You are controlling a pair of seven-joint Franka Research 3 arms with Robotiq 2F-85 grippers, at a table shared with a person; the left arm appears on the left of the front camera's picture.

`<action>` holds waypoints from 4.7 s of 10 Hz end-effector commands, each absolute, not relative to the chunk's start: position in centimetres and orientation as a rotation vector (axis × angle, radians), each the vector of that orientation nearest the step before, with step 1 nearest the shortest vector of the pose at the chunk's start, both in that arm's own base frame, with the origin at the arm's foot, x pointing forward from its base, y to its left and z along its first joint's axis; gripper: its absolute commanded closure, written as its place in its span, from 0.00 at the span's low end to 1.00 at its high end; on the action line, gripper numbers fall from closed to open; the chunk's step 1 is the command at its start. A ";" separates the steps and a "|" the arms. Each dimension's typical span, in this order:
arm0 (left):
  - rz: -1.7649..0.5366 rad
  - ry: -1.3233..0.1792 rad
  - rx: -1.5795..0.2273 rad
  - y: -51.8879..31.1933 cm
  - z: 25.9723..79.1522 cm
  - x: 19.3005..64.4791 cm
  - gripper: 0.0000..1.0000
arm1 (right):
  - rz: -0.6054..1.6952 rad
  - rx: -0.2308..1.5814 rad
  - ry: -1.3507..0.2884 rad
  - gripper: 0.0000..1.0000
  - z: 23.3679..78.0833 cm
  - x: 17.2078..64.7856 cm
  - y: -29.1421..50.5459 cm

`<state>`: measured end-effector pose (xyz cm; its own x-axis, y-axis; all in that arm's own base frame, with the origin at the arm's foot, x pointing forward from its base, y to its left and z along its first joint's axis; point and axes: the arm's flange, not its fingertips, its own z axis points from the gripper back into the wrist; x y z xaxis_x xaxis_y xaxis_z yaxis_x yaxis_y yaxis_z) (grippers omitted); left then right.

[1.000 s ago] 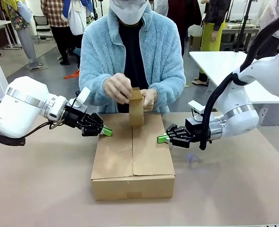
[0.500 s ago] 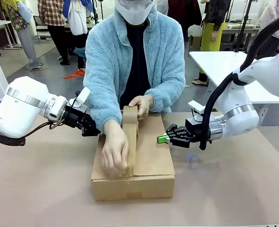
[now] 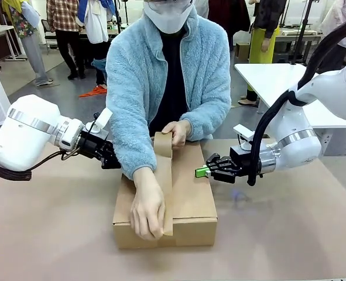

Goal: Wrap the clocks to prevent damage.
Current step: After the human seals the box with tape, release both hands from the side flaps of the Package Box.

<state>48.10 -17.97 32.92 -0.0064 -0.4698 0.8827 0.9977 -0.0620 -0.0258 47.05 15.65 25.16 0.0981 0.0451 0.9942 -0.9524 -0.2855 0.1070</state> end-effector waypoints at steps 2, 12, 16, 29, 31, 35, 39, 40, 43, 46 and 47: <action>-1.441 -0.797 -0.884 -18.0 32.5 48.1 1.00 | 1.339 1.438 -0.959 0.99 25.0 47.0 15.8; -1.441 -0.797 -0.884 -18.0 32.5 48.1 1.00 | 1.339 1.438 -0.959 0.99 25.0 47.0 15.8; -1.441 -0.797 -0.884 -18.0 32.5 48.1 1.00 | 1.339 1.438 -0.959 0.99 25.0 47.0 15.8; -1.441 -0.797 -0.884 -18.0 32.5 48.1 1.00 | 1.339 1.438 -0.959 0.99 25.0 47.0 15.8; -1.441 -0.797 -0.884 -18.0 32.5 48.1 1.00 | 1.339 1.438 -0.959 0.99 25.0 47.0 15.8; -1.441 -0.797 -0.884 -18.0 32.5 48.1 1.00 | 1.339 1.438 -0.959 0.99 25.0 47.0 15.8; -1.441 -0.797 -0.884 -18.0 32.5 48.1 1.00 | 1.339 1.438 -0.959 0.99 25.0 47.0 15.8; -1.441 -0.797 -0.884 -18.0 32.5 48.1 1.00 | 1.339 1.438 -0.959 0.99 25.0 47.0 15.8; -1.441 -0.797 -0.884 -18.0 32.5 48.1 1.00 | 1.339 1.438 -0.959 0.99 25.0 47.0 15.8; -1.441 -0.797 -0.884 -18.0 32.5 48.1 1.00 | 1.339 1.438 -0.959 0.99 25.0 47.0 15.8; -1.441 -0.797 -0.884 -18.0 32.5 48.1 1.00 | 1.339 1.438 -0.959 0.99 25.0 47.0 15.8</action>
<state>48.15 -17.94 32.92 -0.0064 -0.4702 0.8825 0.9978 -0.0608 -0.0252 47.10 15.62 25.15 0.0985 0.0439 0.9942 -0.9534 -0.2823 0.1069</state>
